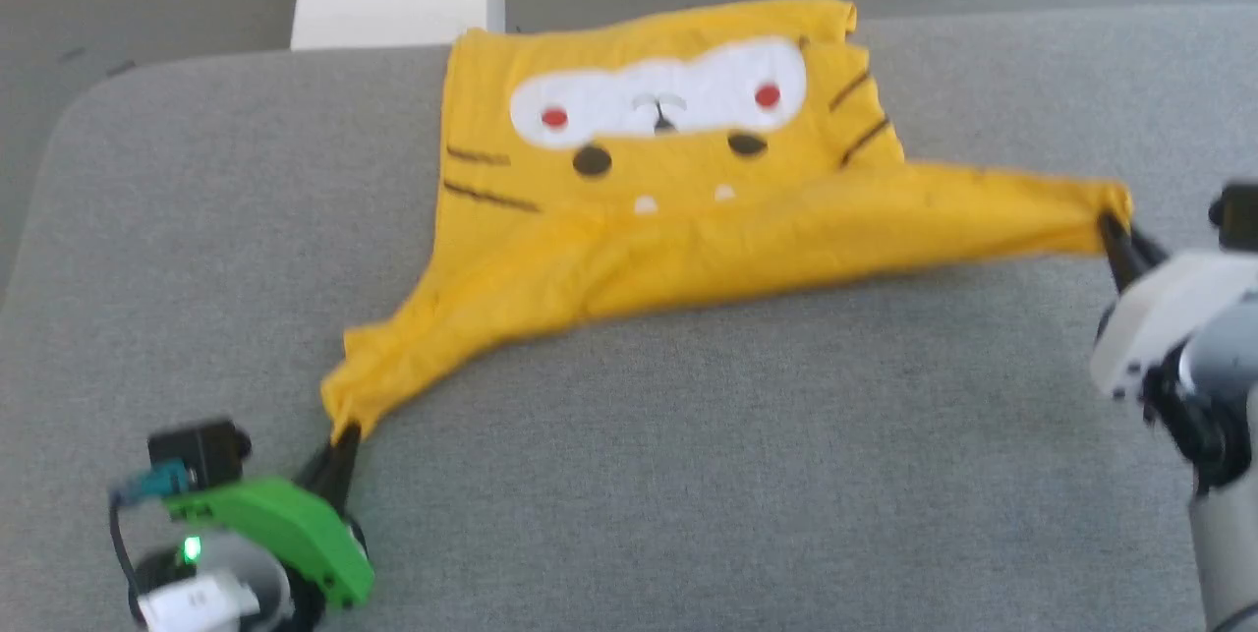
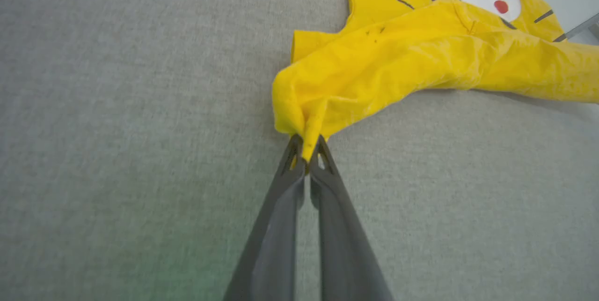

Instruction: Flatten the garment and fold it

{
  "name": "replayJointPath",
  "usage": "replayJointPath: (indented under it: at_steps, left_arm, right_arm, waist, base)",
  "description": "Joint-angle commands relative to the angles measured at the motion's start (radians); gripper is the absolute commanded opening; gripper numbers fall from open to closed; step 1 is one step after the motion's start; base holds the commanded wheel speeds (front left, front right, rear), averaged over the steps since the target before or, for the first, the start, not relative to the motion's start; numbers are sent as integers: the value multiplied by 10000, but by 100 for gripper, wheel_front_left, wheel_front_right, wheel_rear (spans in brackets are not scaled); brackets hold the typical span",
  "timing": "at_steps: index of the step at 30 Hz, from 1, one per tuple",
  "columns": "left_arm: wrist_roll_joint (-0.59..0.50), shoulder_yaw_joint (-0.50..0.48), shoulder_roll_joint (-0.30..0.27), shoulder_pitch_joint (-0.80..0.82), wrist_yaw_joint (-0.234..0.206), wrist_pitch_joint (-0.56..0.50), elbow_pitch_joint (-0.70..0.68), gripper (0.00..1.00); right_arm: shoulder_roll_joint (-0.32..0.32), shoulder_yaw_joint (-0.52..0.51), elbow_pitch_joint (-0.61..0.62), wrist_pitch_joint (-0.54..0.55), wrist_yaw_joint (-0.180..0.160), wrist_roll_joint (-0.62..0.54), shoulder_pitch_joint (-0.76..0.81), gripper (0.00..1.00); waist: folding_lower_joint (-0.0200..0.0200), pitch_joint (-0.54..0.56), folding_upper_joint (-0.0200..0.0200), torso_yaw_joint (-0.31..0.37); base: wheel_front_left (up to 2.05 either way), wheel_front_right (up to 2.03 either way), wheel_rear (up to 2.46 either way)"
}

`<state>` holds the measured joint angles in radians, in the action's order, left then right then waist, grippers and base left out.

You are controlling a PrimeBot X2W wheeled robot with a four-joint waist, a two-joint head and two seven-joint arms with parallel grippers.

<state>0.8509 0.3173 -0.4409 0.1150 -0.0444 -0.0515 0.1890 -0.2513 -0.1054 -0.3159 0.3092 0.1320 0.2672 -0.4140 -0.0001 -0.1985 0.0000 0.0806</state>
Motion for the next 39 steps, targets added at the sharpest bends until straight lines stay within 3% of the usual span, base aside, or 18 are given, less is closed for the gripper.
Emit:
replayJointPath:
  at_steps: [1, 11, 17, 22, 27, 28, 29, 30, 39]
  left_arm:
    - [56, 0, 12, -437, -194, 6, -160, 0]
    - [457, -35, -63, -2836, -1232, -395, -1624, 0]
    - [585, -158, -284, -3679, -1664, -606, -2012, 0]
    - [584, -150, -385, -3983, -1874, -737, -2138, 0]
    - [679, -150, -293, -3897, -1608, -555, -2048, 0]
    - [662, -136, -276, -3837, -1554, -506, -2025, 0]
    - [653, -126, -245, -3764, -1492, -445, -1995, 0]
    - [640, -120, -228, -3708, -1442, -393, -1970, 0]
    - [429, -22, -190, -3081, -978, -4, -1754, 0]
  right_arm:
    - [214, -161, 279, 156, -13, 38, 460, 0]
    - [1792, -2651, 2395, 2789, -13, -724, 3964, 0]
    - [2002, -3477, 2618, 3890, -13, -855, 5242, 0]
    - [2007, -3351, 1871, 3660, -13, -285, 5532, 0]
    - [2009, -2977, 1024, 3022, -13, 102, 5339, 0]
    - [2009, -2933, 979, 2918, -13, 97, 5300, 17]
    - [2009, -2858, 959, 2857, -13, 143, 5258, 48]
    - [2009, -2819, 1003, 2805, -13, 169, 5230, 100]
    - [2010, -2808, 3021, 1317, -13, 268, 4342, 100]
  waist:
    - [1, 627, 0, -128]
    - [1, 1018, 0, -276]
    - [1, 1042, 0, -309]
    - [1, 990, 0, -285]
    - [1, 906, 0, -337]
    - [1, 893, 0, -355]
    - [1, 878, 0, -376]
    - [1, 867, 0, -395]
    - [1, 619, 0, -776]
  base:
    - [0, 0, 0]
    - [0, 0, 0]
    - [0, 0, 0]
    - [0, 0, 0]
    - [0, 0, 0]
    - [0, 0, 0]
    - [0, 0, 0]
    - [0, 0, 0]
    - [0, 0, 0]
